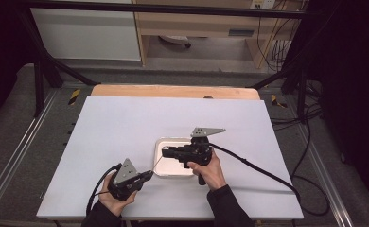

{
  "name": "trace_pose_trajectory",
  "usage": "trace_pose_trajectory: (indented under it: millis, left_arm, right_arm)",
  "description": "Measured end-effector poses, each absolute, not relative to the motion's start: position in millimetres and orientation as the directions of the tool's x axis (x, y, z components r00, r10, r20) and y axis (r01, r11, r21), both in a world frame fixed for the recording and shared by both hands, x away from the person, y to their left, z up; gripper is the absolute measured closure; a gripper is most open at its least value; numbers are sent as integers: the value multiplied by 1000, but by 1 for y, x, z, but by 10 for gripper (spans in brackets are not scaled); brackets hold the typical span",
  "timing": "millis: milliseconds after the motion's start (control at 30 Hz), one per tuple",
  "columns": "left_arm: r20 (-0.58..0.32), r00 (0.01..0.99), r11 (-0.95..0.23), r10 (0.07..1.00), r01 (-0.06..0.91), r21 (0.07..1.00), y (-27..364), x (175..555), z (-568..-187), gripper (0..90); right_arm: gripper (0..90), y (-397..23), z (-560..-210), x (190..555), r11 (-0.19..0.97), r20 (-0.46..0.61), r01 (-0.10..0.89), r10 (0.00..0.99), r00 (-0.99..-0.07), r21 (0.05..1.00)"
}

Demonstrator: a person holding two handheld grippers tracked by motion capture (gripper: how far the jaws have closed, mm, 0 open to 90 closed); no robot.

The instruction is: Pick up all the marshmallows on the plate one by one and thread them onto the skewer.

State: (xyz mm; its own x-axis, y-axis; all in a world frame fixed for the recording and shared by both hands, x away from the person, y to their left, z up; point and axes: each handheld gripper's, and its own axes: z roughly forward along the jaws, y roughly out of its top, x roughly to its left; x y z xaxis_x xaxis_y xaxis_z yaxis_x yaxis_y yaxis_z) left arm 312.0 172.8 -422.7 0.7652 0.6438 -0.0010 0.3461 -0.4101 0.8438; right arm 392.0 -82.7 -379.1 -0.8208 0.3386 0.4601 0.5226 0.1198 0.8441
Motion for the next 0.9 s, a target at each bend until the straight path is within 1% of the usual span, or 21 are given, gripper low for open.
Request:
trace_pose_trajectory:
  millis: [133,267,467,767,900]
  left_arm:
    - [1,764,-409,645,344,845,170,312,-422,894]
    - [-23,766,-396,642,356,846,168,314,-423,894]
    - [-22,769,-394,639,351,849,165,315,-421,893]
    - [-47,763,-380,644,373,847,161,318,-421,893]
    - [-52,760,-374,648,377,847,160,319,-421,893]
  right_arm:
    - [812,-82,-380,392,110,461,522,340,-819,846]
    - [812,-82,-381,391,111,463,526,348,-815,843]
    - [811,-83,-385,390,116,467,533,351,-812,838]
    - [809,-82,-392,389,114,469,541,372,-801,833]
    - [807,-81,-393,389,114,477,548,367,-798,829]
